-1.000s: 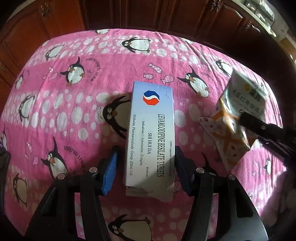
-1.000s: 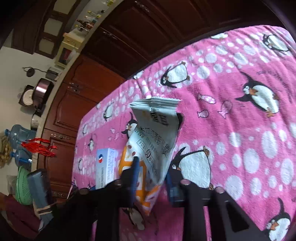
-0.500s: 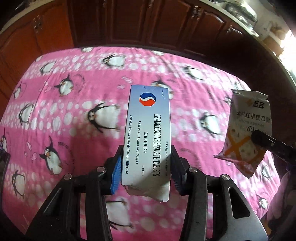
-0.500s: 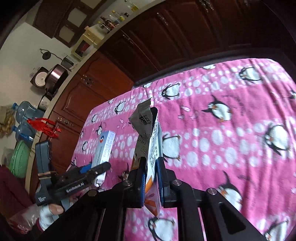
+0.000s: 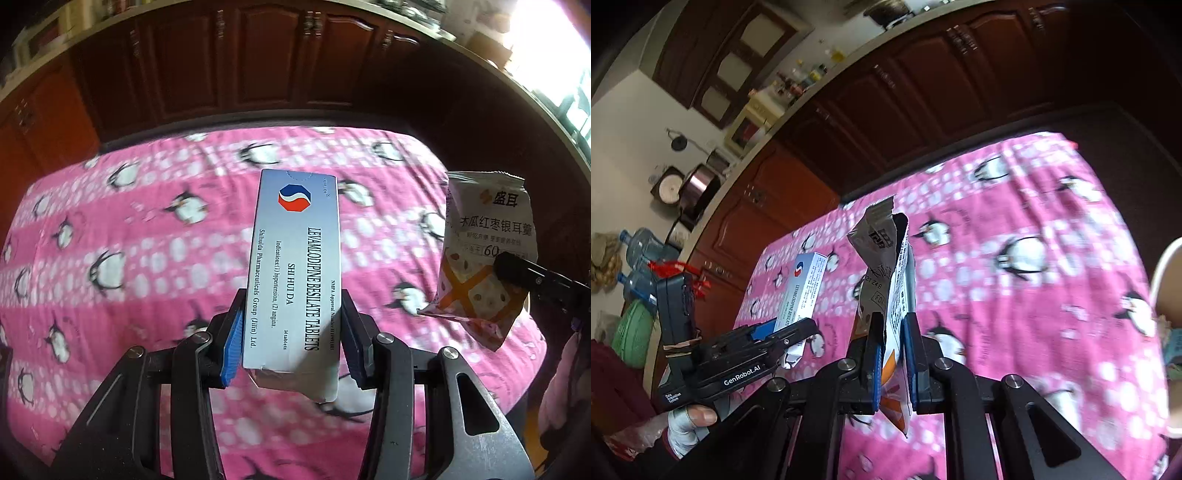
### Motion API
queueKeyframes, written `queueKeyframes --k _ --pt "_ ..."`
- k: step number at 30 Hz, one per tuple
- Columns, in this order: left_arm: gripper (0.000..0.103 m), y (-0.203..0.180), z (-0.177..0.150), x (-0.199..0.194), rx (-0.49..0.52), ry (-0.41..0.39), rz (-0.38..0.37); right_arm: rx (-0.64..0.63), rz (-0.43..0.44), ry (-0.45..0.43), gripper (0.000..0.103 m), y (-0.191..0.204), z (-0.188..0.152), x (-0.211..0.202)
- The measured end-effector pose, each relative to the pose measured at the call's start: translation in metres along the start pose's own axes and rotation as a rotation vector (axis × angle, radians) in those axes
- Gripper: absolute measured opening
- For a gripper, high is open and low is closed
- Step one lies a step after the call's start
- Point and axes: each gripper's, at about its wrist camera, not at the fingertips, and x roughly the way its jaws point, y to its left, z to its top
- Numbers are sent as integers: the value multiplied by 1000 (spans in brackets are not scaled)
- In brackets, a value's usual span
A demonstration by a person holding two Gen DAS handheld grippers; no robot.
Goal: Collect trash
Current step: 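Carry the medicine box and snack bag over the cream bin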
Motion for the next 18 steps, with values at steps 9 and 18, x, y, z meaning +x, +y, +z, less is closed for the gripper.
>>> queueKeyframes --k 9,18 --pt "44 -71 14 2 126 -10 -54 92 -71 -89 10 -50 -6 -58" --pt "44 -144 22 13 232 0 -122 172 -154 -157 10 -99 -11 -109"
